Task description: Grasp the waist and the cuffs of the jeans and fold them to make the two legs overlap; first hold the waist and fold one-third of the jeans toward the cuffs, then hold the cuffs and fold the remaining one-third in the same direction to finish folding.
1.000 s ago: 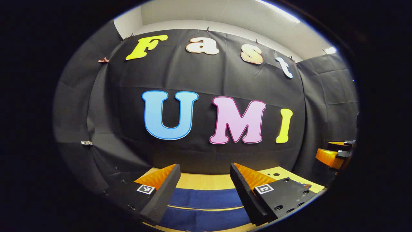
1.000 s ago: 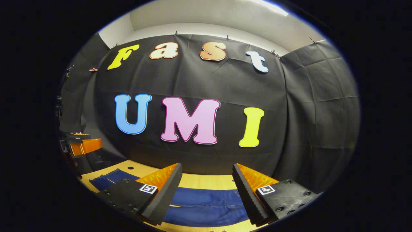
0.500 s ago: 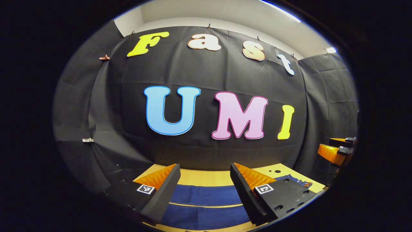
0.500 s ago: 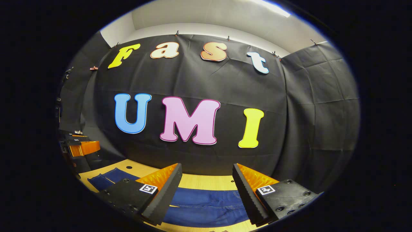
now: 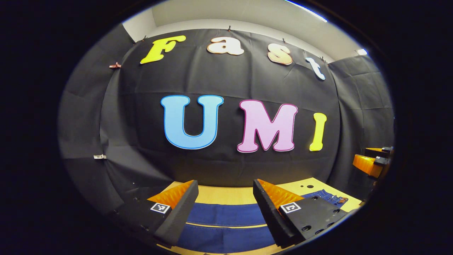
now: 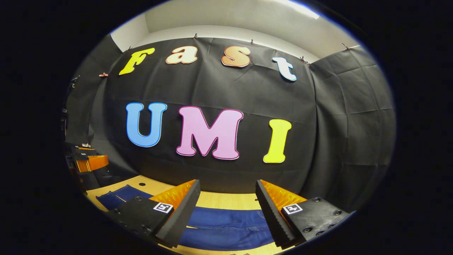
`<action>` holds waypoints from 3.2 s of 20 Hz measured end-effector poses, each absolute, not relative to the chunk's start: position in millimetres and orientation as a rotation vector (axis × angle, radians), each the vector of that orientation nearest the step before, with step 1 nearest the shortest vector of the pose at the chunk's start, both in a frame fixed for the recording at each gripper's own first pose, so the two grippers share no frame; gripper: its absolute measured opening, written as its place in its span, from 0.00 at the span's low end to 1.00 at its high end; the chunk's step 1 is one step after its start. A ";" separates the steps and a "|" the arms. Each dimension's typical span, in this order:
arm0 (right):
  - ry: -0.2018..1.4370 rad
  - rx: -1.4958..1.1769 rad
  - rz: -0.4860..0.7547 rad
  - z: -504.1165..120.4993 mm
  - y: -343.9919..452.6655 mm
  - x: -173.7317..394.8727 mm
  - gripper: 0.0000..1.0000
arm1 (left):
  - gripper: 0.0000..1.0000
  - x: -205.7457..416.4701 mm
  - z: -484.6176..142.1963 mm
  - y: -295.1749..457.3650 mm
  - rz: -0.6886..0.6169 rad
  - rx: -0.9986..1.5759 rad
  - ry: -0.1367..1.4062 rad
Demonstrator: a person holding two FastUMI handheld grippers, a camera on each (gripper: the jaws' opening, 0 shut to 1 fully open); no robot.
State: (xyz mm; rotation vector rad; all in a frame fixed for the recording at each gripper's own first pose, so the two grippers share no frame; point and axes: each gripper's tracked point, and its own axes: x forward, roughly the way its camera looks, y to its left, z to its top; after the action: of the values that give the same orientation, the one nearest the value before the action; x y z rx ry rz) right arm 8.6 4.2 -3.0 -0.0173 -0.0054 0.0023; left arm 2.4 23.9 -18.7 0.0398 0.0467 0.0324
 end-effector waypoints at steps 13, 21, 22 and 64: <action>0.026 -0.064 -0.038 -15.6 -11.8 11.1 0.94 | 0.98 16.6 -140.0 160.3 -0.178 0.694 0.383; 0.115 -0.096 -0.177 -33.1 -55.9 -2.3 0.96 | 0.98 -26.0 -272.0 251.7 -0.552 1.210 0.730; 0.120 -0.104 -0.194 -33.7 -61.0 -5.6 0.96 | 0.98 -34.2 -285.2 260.7 -0.591 1.253 0.766; 0.801 -1.387 0.613 -395.6 -295.1 16.1 0.96 | 0.06 5.4 -379.8 307.9 -0.444 1.260 1.112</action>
State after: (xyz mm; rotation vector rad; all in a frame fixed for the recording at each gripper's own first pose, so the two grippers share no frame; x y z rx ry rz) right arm 16.1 -295.1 -395.6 -1.3867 0.8006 0.6128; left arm 5.4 307.9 -379.8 1.2595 1.1116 -0.4436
